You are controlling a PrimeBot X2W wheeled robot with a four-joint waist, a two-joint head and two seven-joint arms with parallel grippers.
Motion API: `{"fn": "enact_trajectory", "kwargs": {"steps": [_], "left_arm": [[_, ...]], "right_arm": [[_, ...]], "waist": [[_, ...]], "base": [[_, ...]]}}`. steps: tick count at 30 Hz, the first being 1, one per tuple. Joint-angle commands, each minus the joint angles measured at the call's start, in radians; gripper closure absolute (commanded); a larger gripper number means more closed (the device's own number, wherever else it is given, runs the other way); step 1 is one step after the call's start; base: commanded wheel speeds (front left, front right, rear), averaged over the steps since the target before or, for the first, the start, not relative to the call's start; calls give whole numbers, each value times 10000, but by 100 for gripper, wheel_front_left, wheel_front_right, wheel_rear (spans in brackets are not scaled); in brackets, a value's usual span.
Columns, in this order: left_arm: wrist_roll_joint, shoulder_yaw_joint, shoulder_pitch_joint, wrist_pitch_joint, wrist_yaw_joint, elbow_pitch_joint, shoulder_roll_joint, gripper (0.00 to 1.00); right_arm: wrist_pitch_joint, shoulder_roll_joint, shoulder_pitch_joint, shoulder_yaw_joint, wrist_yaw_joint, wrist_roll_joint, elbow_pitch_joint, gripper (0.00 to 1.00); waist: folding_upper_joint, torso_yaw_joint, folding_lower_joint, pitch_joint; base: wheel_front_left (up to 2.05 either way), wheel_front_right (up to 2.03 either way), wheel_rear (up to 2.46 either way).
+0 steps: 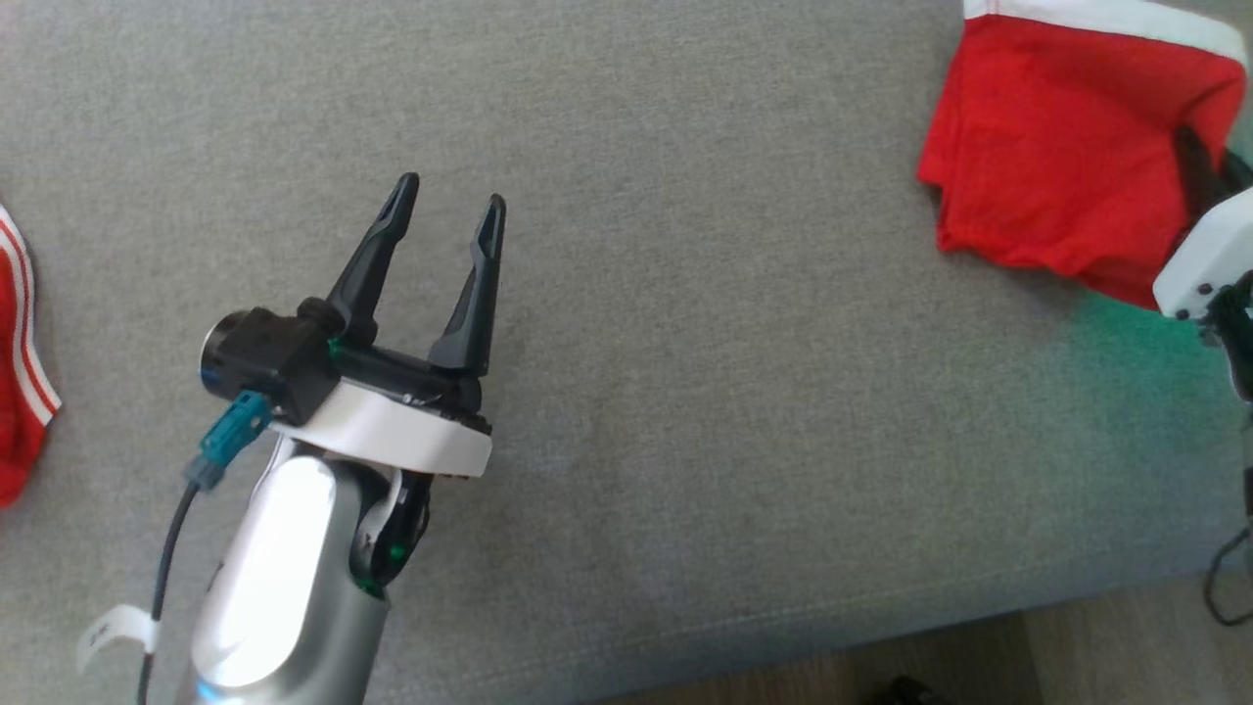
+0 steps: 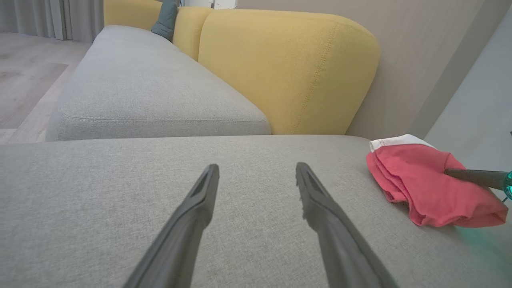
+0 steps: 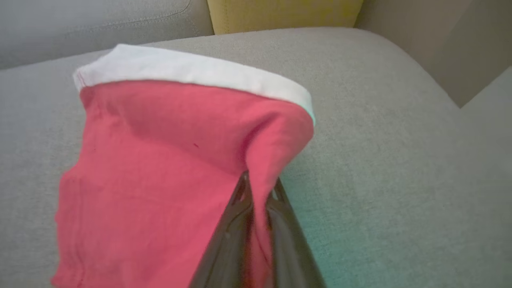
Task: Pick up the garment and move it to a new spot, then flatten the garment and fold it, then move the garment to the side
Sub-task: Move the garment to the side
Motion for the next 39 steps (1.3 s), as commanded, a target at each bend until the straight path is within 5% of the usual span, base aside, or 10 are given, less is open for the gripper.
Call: {"fn": "enact_trajectory", "kwargs": {"steps": [1, 14, 18, 20, 30, 39], "left_arm": [[-89, 266, -213, -51, -61, -372, 180, 0], [-134, 357, -21, -51, -61, -409, 169, 0], [-153, 341, 7, -51, -61, -410, 170, 0], [-160, 352, 10, -51, -61, -407, 170, 0], [-249, 476, 111, -51, -61, -286, 81, 0], [-319, 989, 582, -51, -52, -278, -124, 0]], "right_arm": [[-425, -402, -337, 265, 65, -560, -175, 100], [-2012, -834, -869, 280, 65, -2309, 832, 100], [-2342, -908, -976, 532, 65, -2635, 1010, 67], [-2484, -904, -990, 630, 65, -2691, 1061, 0], [-3037, -636, -953, 422, 65, -2933, 913, 0], [-4012, 643, -595, 1431, 65, -2544, -576, 0]], "waist": [[0, 25, 0, 44], [0, -56, 0, 29], [0, -64, 0, 5], [0, -68, 0, 7], [0, 14, 0, -491], [0, 151, 0, -1758]], "base": [[0, 0, 0], [0, 0, 0], [0, 0, 0], [0, 0, 0], [0, 0, 0], [0, 0, 0]]}}
